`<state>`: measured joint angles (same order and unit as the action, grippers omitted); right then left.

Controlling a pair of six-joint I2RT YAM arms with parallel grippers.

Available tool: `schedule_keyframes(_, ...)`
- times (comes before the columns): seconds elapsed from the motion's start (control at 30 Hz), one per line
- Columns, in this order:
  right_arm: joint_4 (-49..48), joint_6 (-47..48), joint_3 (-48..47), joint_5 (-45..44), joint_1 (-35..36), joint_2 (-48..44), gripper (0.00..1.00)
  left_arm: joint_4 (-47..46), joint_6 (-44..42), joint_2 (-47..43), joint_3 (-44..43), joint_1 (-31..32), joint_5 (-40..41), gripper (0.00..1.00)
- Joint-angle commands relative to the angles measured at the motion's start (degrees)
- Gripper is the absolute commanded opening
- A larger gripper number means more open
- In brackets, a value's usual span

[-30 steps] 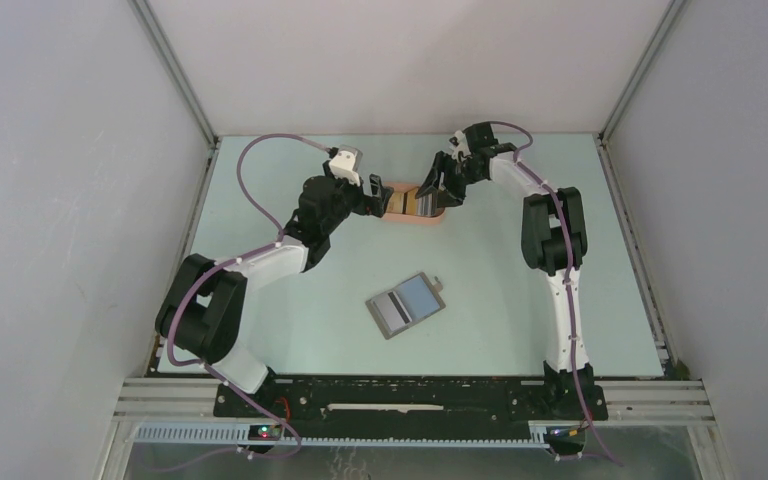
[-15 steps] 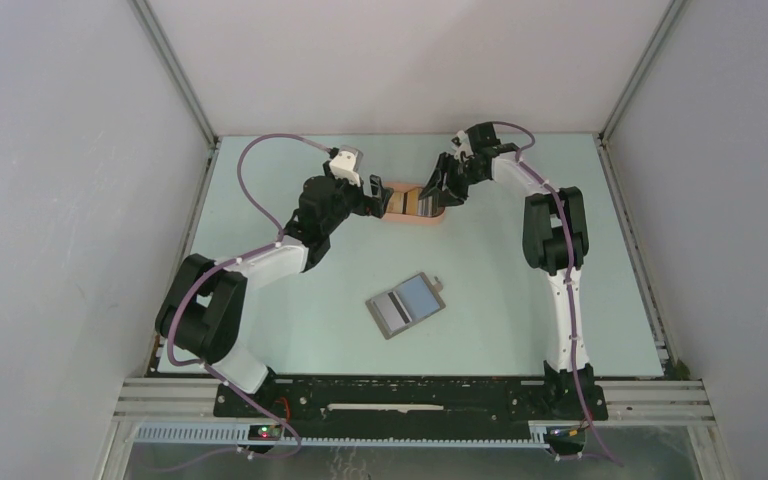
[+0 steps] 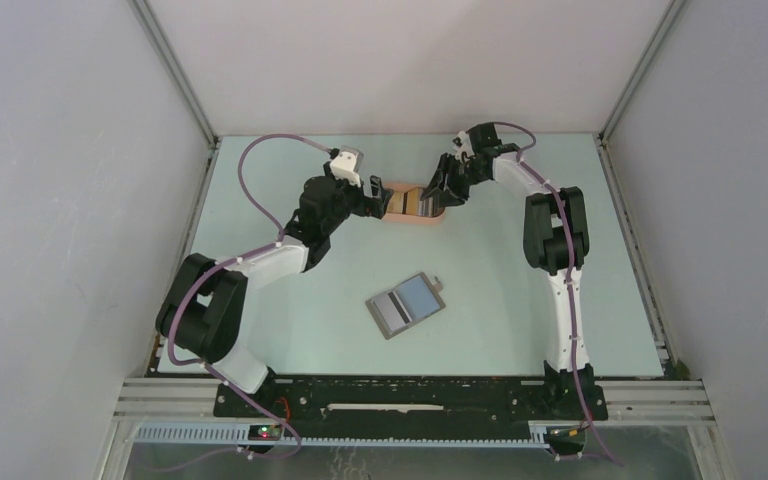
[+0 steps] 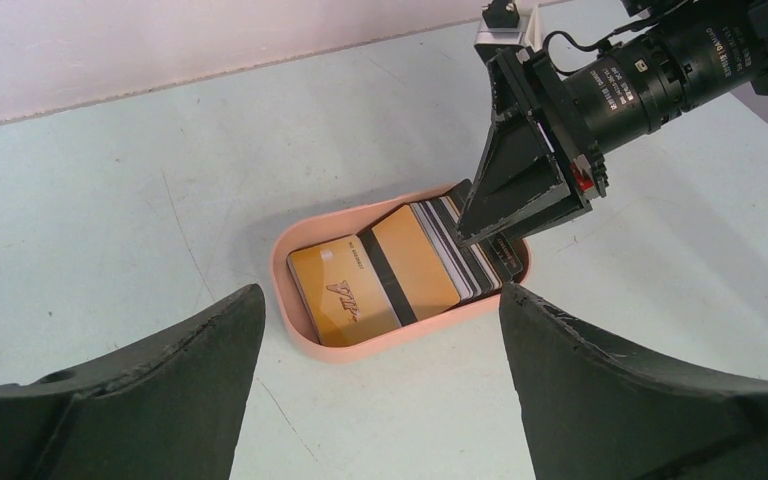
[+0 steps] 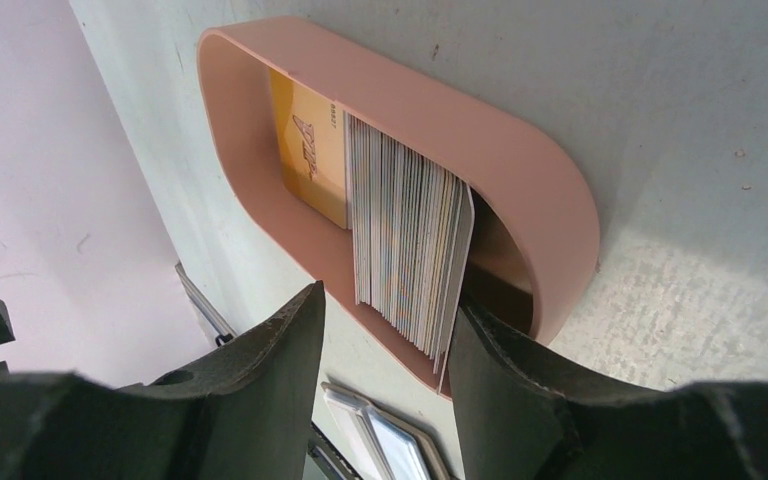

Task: Put the credit cards into the card holder
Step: Pick up the credit card from the storage box.

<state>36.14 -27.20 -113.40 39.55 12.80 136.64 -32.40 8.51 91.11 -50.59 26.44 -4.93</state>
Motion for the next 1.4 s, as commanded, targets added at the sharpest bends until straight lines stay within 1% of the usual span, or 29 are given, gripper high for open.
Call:
schedule_keyframes(0.0, -0.2, 1.3, 0.3, 1.0, -0.6, -3.6, 0.56, -1.0, -1.5, 0.2, -4.1, -0.3, 0.0, 0.91)
schedule_keyframes(0.3, 0.0, 1.2, 0.5, 1.1, -1.0, -3.7, 0.55, -0.8, -1.5, 0.4, -4.3, -0.3, 0.0, 0.91)
schedule_keyframes(0.37, -0.1, 1.4, 0.6, 1.3, -1.1, -3.7, 0.53, -0.8, -1.5, 0.4, -4.3, -0.3, 0.0, 0.91)
schedule_keyframes(0.57, -0.1, 1.3, 0.8, 1.3, -1.2, -3.8, 0.51, -0.7, -1.6, 0.4, -4.4, -0.3, 0.0, 0.91)
schedule_keyframes(0.67, -0.1, 1.4, 0.9, 1.2, -1.3, -3.8, 0.49, -0.7, -1.6, 0.4, -4.4, -0.3, 0.0, 0.91)
schedule_keyframes(0.77, -0.1, 1.5, 1.0, 1.3, -1.4, -3.9, 0.4, -0.7, -1.6, 0.4, -4.4, -0.3, 0.0, 0.91)
schedule_keyframes(0.8, -0.1, 1.5, 1.1, 1.3, -1.5, -3.9, 0.39, -0.7, -1.6, 0.4, -4.4, -0.3, 0.0, 0.91)
schedule_keyframes(1.37, -0.2, 1.8, 1.6, 1.5, -2.3, -4.3, 0.36, -0.6, -1.6, 0.5, -4.5, -0.3, 0.0, 0.91)
